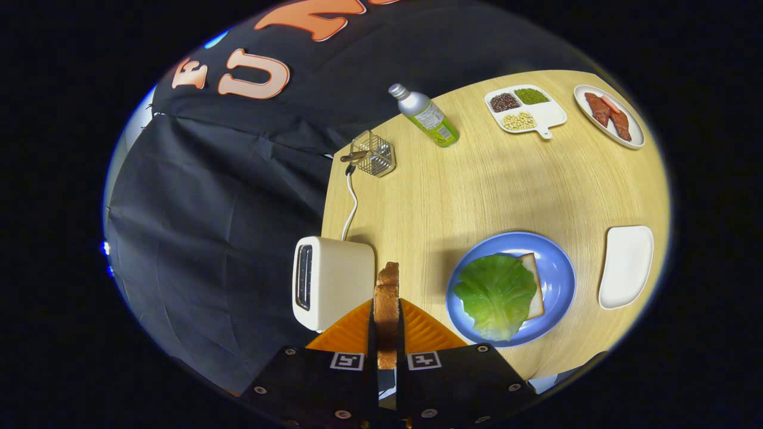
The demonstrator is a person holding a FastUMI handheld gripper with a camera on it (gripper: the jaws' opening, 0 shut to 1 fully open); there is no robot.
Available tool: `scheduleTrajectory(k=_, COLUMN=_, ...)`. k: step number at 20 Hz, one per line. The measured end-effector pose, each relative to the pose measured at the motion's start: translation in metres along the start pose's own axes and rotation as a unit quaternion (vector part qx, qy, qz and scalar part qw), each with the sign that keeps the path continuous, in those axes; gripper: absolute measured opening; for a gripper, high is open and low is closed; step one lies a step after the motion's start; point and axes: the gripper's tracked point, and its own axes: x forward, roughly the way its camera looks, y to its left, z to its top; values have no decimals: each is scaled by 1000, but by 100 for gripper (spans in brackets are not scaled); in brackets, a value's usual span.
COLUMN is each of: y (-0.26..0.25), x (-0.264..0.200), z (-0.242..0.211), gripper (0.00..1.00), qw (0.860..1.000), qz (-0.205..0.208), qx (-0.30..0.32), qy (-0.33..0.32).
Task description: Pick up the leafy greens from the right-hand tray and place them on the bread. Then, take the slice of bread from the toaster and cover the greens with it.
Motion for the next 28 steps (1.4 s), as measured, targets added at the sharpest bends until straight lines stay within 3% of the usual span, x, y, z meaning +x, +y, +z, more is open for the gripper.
scheduleTrajectory(k=12, y=-69, x=18, z=-21, gripper=12, qw=999, qz=-31, qx=19, qy=22)
scheduleTrajectory(k=22, y=-129, x=37, z=-11, gripper=13, qw=997, qz=-70, qx=16, qy=3)
scheduleTrajectory(k=25, y=-143, x=36, z=-9, gripper=20, qw=995, qz=-103, qx=15, qy=-5)
scheduleTrajectory(k=28, y=-146, x=29, z=3, gripper=42, qw=993, qz=-115, qx=3, qy=-38)
